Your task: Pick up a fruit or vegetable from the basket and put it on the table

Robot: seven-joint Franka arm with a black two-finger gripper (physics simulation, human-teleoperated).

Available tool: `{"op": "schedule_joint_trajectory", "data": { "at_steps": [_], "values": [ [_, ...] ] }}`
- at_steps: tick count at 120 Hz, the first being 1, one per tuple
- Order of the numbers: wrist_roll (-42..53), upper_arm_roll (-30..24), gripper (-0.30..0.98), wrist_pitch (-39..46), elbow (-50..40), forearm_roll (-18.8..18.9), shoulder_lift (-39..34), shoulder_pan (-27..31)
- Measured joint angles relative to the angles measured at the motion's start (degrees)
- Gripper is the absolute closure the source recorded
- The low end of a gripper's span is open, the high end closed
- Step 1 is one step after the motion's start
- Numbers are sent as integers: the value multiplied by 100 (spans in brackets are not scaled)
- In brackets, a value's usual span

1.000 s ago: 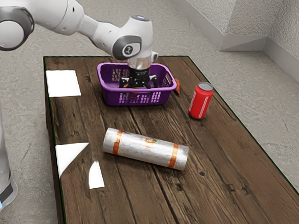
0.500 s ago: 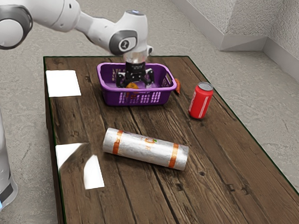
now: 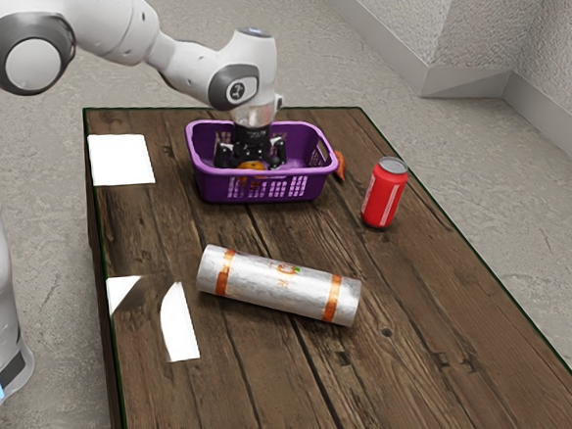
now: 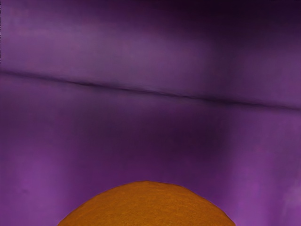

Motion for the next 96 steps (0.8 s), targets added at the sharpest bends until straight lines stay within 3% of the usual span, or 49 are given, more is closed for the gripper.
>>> {"op": "schedule_joint_trajectory", "data": {
  "at_steps": [14,43,60,75,84,96],
  "values": [
    [-96,3,-6,6,13,-30,-1,-5],
    [-358,7,35,-10,18,15,-118,-198],
    [-495,71,36,-54,38,108,-359,-411],
    [-605,496,37,-292,416,212,-678,-513],
    [-685,555,38,-602,1087,475,-786,-203],
    [-793,505,38,-1060,1721,799,-827,-251]
  ]
}}
